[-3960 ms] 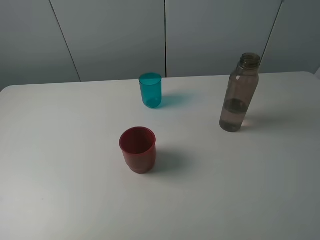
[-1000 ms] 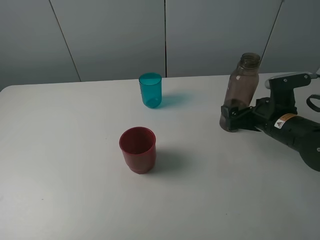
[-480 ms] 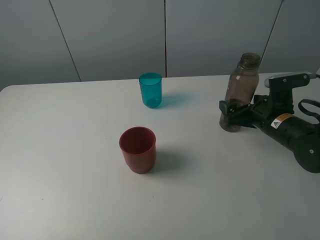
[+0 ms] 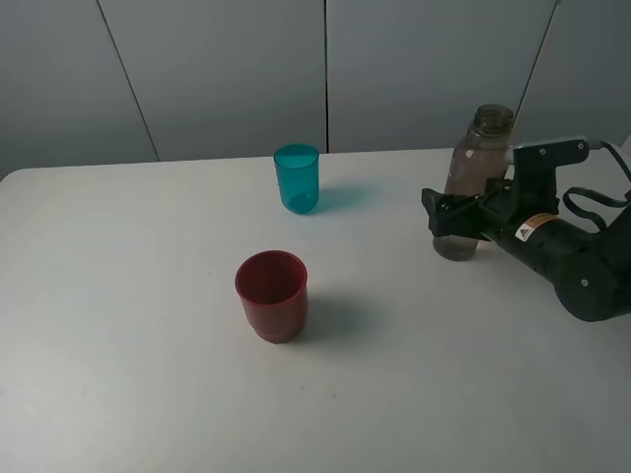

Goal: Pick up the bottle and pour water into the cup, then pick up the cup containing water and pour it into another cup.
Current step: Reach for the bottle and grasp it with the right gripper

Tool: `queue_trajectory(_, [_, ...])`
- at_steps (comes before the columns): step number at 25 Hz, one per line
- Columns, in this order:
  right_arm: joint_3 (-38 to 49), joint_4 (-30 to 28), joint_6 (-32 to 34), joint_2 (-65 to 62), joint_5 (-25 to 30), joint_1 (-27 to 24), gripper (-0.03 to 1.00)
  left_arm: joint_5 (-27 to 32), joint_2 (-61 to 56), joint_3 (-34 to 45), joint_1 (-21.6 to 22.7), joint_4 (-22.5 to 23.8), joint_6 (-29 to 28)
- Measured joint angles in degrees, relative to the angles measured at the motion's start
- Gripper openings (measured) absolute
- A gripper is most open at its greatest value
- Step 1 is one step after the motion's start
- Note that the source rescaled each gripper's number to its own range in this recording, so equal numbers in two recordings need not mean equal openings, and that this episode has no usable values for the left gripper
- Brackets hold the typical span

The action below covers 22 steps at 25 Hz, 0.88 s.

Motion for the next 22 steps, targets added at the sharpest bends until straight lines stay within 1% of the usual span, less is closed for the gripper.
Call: queue_trajectory(22, [-1.3,1.6,0.0,0.8,-1.1,0.0,1.00,0.0,0.0,0.0,0.0,0.0,0.4])
